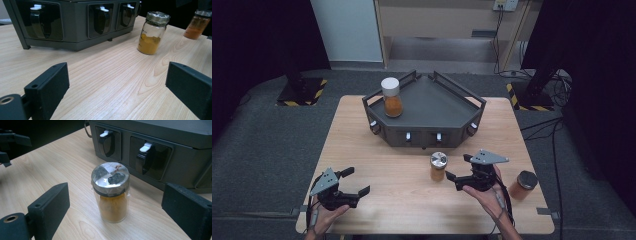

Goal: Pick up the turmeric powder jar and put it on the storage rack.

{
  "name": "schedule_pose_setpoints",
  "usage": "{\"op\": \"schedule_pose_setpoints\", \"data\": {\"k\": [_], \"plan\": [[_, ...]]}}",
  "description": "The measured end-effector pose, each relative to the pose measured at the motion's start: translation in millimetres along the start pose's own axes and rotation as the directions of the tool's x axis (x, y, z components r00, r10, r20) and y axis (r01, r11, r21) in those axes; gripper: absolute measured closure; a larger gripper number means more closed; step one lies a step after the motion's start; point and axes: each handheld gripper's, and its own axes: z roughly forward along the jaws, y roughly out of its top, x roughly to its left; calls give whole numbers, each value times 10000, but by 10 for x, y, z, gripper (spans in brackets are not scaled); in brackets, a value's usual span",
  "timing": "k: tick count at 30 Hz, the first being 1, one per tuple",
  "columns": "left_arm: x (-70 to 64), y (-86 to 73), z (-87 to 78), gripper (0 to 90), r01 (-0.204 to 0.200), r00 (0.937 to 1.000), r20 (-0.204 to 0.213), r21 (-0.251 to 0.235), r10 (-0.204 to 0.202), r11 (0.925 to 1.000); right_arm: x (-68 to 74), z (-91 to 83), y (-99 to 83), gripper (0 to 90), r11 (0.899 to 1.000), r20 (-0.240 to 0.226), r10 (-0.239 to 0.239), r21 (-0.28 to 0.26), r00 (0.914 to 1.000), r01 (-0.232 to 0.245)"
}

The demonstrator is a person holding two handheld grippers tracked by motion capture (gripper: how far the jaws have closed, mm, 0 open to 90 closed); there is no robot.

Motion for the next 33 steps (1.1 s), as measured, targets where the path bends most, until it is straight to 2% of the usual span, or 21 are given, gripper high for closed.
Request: {"op": "schedule_pose_setpoints", "data": {"k": [17,33], "plan": [[-23,13,11,43,-131,9999,-15,88,132,9999,-7,319,99,95,9990,-43,193,410,9998,-191],[-30,26,17,44,-233,9997,-38,191,234,9995,49,578,134,128,9983,-28,56,586,10000,-55]]}}
